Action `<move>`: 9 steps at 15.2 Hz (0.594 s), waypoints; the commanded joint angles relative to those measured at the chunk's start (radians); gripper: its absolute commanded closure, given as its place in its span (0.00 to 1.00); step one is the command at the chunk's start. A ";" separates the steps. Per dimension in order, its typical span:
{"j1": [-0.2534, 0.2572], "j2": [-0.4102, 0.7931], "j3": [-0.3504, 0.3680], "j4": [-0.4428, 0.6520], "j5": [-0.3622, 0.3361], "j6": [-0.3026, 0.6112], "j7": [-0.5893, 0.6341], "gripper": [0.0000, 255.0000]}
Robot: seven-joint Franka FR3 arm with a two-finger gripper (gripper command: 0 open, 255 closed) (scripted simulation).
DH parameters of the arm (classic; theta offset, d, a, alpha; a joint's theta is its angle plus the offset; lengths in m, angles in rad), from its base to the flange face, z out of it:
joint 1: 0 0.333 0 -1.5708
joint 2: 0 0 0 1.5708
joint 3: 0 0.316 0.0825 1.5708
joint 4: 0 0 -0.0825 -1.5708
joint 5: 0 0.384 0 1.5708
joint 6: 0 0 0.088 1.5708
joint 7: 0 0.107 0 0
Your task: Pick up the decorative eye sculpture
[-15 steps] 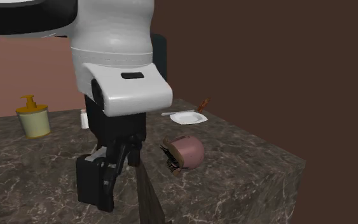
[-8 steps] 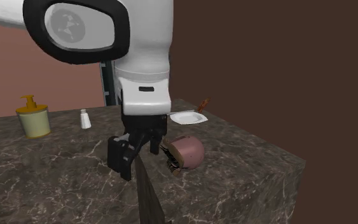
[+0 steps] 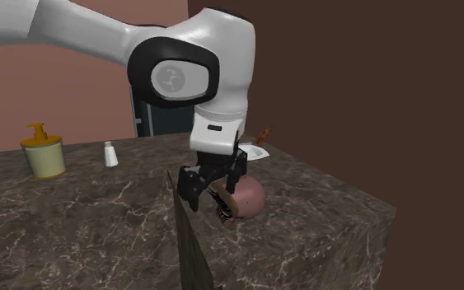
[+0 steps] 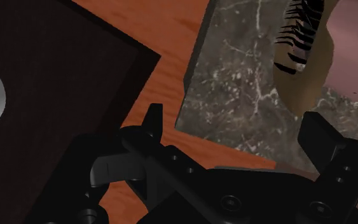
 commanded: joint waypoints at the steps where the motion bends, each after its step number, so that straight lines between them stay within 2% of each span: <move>1: -0.033 0.088 0.054 0.059 -0.012 0.048 0.124 0.00; 4: -0.074 0.215 0.125 0.133 -0.054 0.121 0.303 0.00; 9: -0.071 0.237 0.135 0.096 -0.056 0.177 0.300 0.00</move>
